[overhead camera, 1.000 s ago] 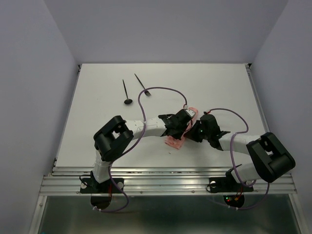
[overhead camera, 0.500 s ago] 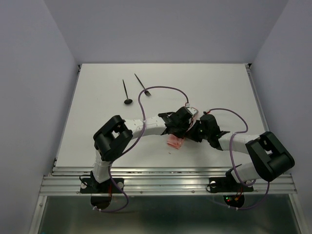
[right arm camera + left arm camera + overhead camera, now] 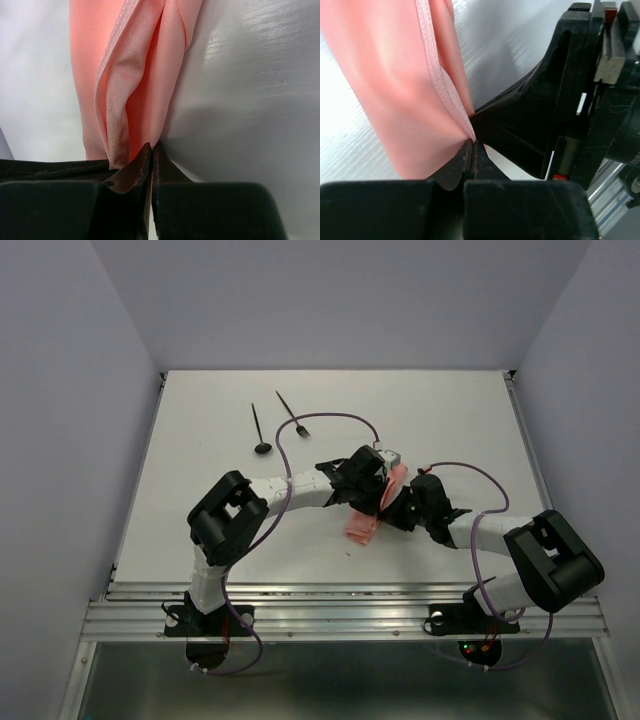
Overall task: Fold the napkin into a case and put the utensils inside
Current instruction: Smooth out the smaller rectangle-folded napkin at the center of the board.
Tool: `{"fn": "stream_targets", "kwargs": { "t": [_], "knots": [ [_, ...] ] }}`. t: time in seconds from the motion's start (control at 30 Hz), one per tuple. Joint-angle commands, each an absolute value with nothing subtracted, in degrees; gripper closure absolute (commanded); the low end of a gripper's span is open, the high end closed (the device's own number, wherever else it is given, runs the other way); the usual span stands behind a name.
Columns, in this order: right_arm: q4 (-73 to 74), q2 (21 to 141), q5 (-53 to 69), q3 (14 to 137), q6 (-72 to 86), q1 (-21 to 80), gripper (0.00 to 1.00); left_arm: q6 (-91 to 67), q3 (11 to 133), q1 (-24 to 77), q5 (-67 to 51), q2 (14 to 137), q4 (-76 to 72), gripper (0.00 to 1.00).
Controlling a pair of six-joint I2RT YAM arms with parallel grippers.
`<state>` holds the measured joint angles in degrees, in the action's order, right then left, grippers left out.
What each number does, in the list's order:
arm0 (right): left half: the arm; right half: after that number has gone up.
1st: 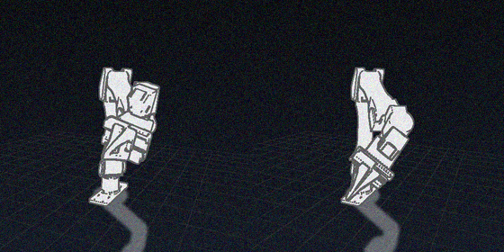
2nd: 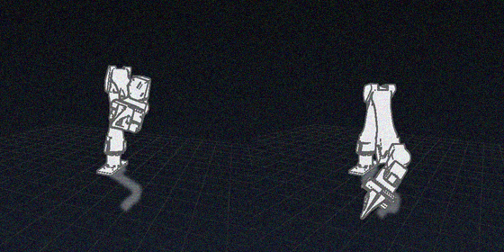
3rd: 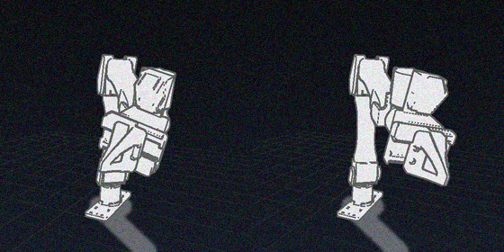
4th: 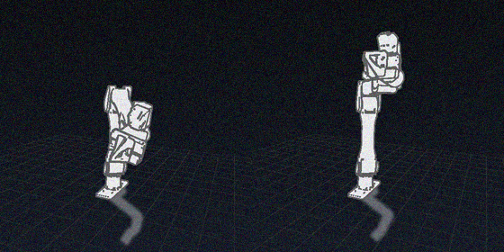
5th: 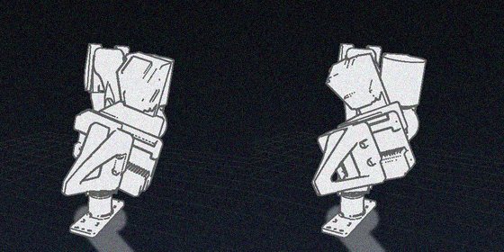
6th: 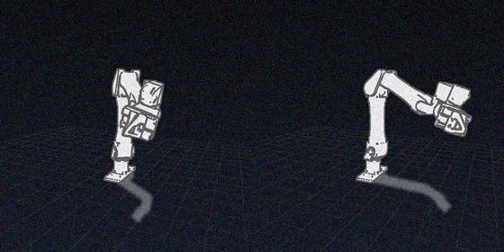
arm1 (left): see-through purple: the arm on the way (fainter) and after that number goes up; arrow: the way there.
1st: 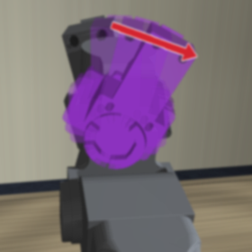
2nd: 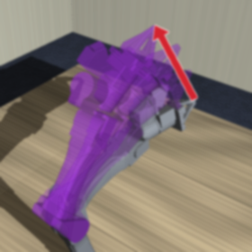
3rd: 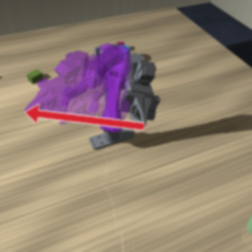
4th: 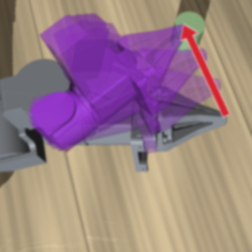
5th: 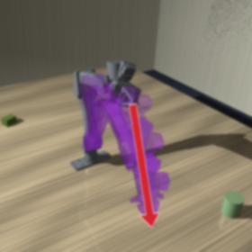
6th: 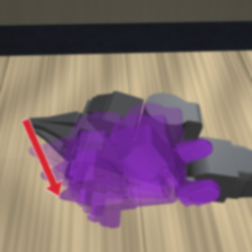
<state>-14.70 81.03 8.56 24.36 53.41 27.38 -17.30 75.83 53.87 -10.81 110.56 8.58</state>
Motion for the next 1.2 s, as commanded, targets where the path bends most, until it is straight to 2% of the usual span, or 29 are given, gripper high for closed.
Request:
{"fn": "stream_targets", "kwargs": {
  "t": [0.0, 0.17, 0.47, 0.53, 0.83, 1.0, 1.17],
  "knots": [
    [-16.0, 79.8, 8.0, 24.4, 53.1, 27.1, 0.99, -18.1, 75.8, 53.3, -15.0, 107.8, 4.9, 1.00],
    [-15.9, 80.2, 7.9, 24.5, 53.0, 27.1, 0.99, -17.6, 75.0, 53.3, -18.2, 108.5, 4.6, 1.00],
    [-15.0, 78.9, 7.3, 24.3, 53.0, 27.1, 0.97, -15.1, 73.0, 53.0, -16.0, 108.8, 5.5, 1.00],
    [-14.4, 77.7, 6.9, 23.8, 53.2, 27.1, 0.89, -15.1, 72.7, 52.6, -16.2, 108.8, 5.2, 1.00],
    [-12.0, 72.2, 6.1, 22.4, 54.1, 25.3, 0.73, -15.4, 72.9, 52.2, -17.6, 109.1, 4.2, 1.00],
    [-12.0, 71.4, 6.2, 22.6, 54.9, 24.8, 0.49, -15.5, 73.0, 52.0, -17.9, 109.2, 4.0, 1.00],
    [-12.1, 72.7, 6.0, 23.1, 56.5, 24.8, 0.44, -15.6, 73.1, 52.0, -18.5, 109.2, 4.0, 1.00]
  ]
}}
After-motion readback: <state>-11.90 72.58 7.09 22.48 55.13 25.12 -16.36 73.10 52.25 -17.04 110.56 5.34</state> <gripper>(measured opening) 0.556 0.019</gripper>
